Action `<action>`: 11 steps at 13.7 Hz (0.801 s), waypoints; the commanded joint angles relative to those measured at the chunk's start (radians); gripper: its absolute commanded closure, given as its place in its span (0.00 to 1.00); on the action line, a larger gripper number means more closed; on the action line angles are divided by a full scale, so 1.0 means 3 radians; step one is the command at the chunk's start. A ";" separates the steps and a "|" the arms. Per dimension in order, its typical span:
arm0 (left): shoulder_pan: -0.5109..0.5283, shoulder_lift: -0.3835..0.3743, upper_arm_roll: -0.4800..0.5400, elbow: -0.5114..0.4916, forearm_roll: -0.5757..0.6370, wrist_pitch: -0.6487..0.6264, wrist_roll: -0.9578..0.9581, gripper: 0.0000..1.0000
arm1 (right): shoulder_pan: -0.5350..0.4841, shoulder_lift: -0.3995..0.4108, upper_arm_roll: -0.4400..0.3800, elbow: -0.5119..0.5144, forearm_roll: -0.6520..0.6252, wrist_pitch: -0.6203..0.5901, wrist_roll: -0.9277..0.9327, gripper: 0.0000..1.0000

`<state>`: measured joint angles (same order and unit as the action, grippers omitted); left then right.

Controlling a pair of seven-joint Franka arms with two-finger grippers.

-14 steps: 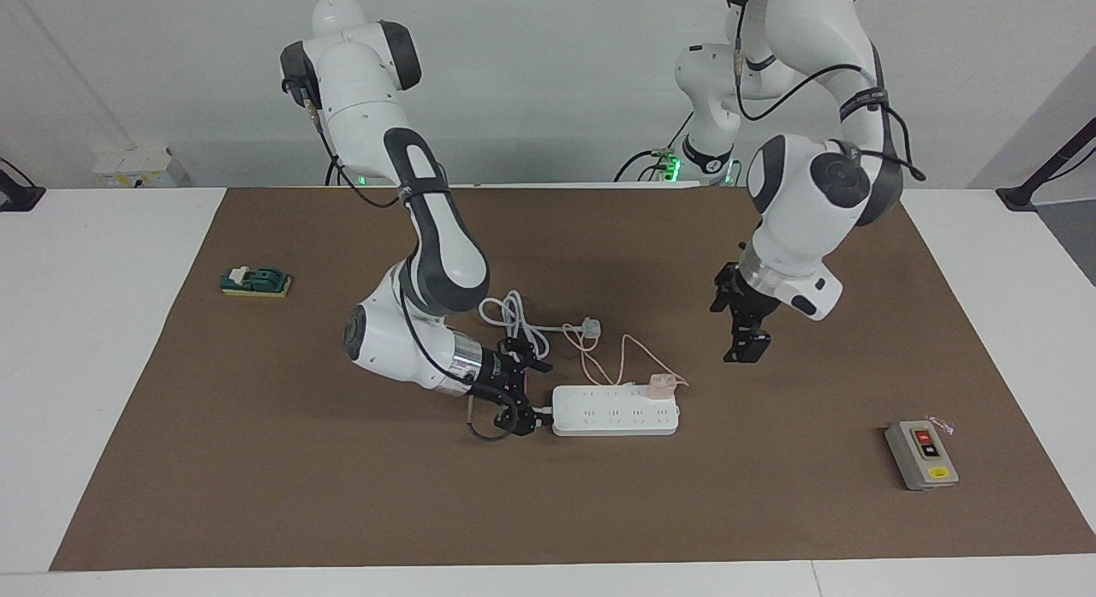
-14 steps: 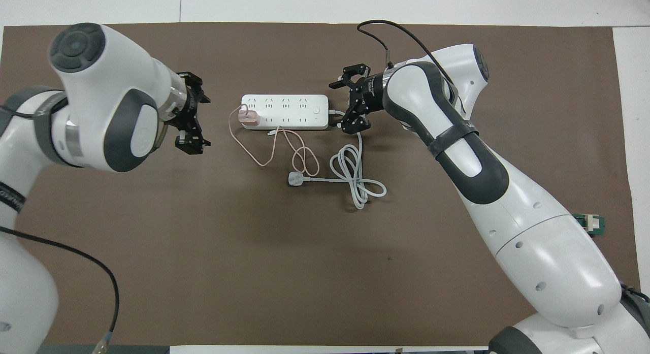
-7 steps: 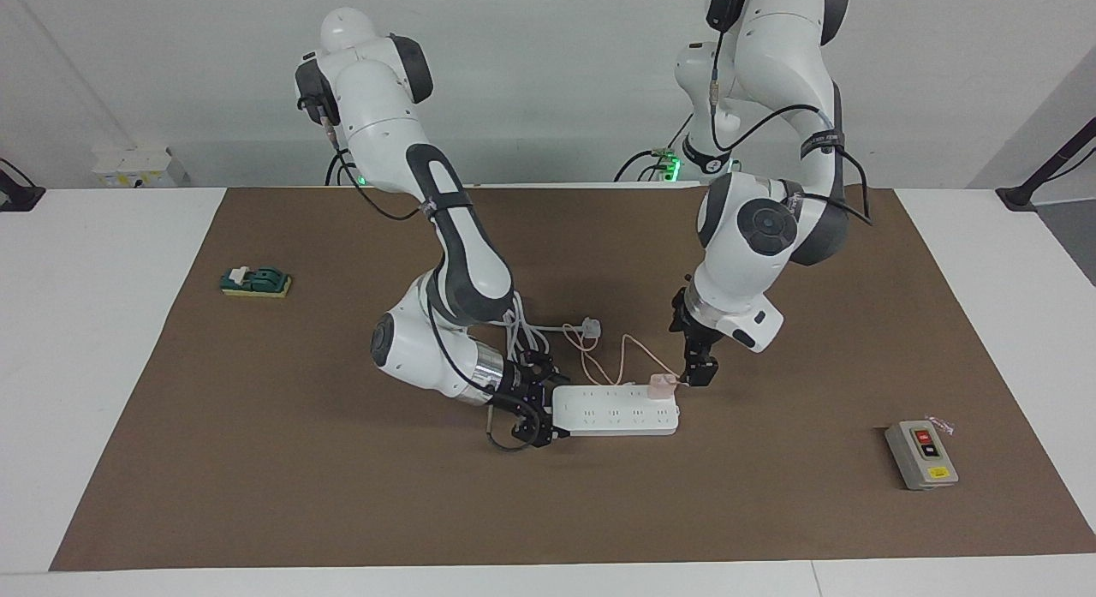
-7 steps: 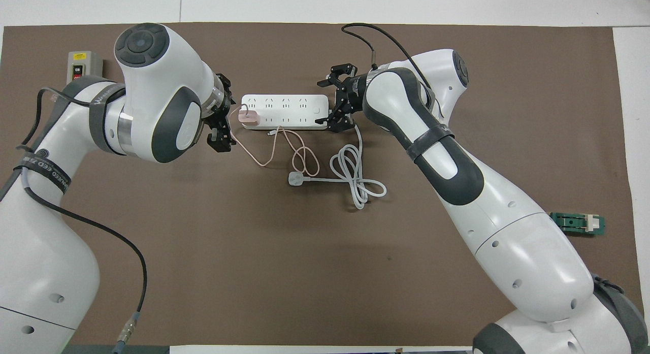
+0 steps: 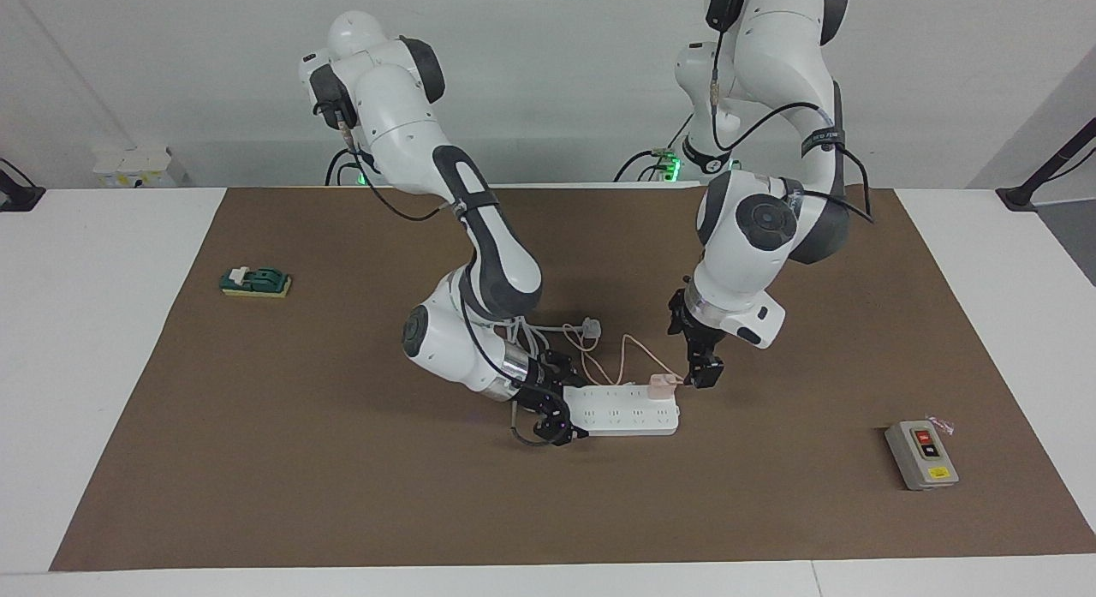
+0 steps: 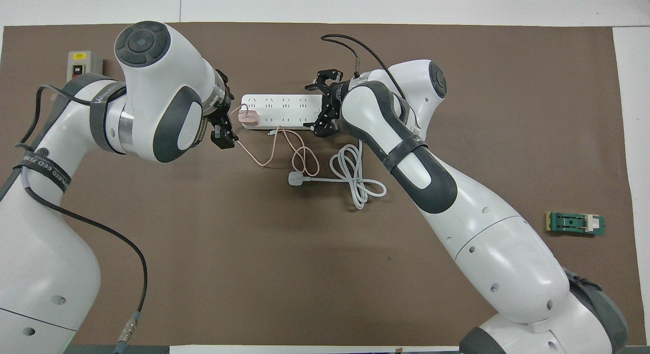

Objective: Unplug charger and place it aside
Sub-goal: 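Hold the strip with the right gripper while the left gripper grasps the charger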

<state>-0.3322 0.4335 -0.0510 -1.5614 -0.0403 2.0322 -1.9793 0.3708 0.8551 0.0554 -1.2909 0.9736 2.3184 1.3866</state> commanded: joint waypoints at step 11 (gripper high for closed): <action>-0.0202 0.0391 0.0083 0.0199 0.0206 0.0211 -0.0126 0.00 | -0.0045 0.0074 0.0005 0.0064 -0.0075 -0.0211 -0.0096 0.05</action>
<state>-0.3846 0.5372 -0.0370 -1.5133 -0.0041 2.0763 -1.9995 0.3621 0.8608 0.0519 -1.2868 0.9715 2.2766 1.3747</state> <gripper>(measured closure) 0.000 0.026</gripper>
